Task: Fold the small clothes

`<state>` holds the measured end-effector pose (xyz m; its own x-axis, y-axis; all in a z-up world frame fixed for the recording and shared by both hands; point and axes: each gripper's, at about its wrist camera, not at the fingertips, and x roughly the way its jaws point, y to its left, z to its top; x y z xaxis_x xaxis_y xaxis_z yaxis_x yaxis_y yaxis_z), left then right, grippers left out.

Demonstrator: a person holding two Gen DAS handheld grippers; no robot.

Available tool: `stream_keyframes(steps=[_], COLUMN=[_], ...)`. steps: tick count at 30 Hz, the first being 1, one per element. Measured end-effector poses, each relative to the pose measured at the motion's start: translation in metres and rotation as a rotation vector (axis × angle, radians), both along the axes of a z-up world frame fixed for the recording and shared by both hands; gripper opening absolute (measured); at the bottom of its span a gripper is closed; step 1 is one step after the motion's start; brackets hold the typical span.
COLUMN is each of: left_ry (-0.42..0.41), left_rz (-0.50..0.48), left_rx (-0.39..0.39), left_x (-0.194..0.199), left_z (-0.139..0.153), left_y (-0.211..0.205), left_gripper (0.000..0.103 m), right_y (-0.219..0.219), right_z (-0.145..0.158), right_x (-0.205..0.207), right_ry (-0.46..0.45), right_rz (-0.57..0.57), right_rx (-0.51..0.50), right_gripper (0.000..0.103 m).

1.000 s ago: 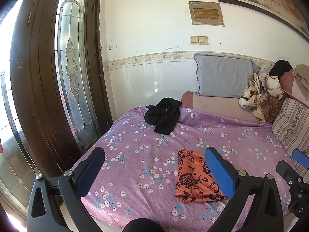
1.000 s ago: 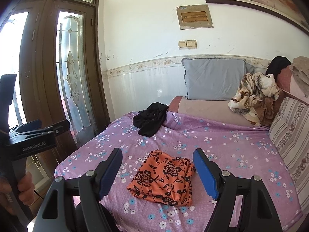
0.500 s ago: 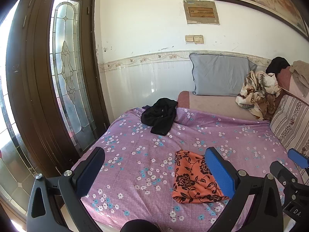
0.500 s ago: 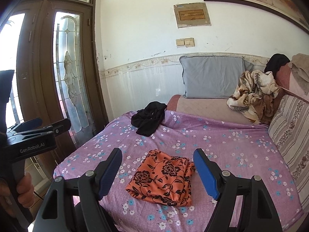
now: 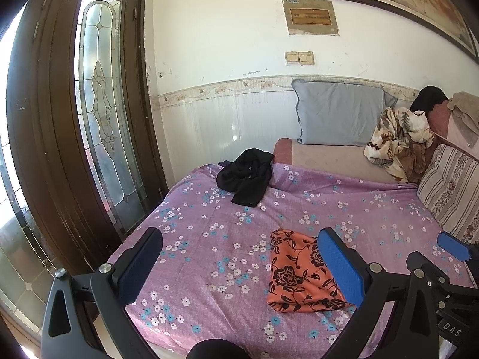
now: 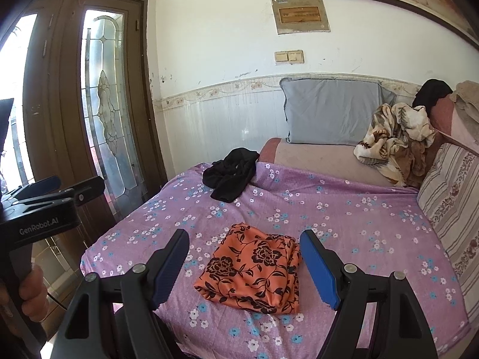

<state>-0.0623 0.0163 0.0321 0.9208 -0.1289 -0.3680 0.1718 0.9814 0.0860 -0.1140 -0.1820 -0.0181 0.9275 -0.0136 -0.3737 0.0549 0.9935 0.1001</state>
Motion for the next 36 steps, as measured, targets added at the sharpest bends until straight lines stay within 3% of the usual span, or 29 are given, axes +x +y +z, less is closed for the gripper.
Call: stream_keyframes(steps=[25, 33, 36], left_ry=[0.072, 0.114, 0.119], left_rz=[0.043, 0.062, 0.028], left_rx=[-0.02, -0.013, -0.02], left_x=[0.058, 0.091, 0.112], left_z=[-0.024, -0.037, -0.044], left_y=[0.012, 0.006, 0.001], left_gripper=[0.103, 0.103, 0.103], right_y=[0.011, -0.002, -0.015], right_z=[-0.008, -0.02, -0.024], right_x=[0.064, 0.101, 0.12], right_ry=[0.051, 0.085, 0.071], right_rz=[0.03, 0.036, 0.023], right_rx=[0.005, 0.03, 0.004], right_gripper=[0.079, 0.079, 0.079])
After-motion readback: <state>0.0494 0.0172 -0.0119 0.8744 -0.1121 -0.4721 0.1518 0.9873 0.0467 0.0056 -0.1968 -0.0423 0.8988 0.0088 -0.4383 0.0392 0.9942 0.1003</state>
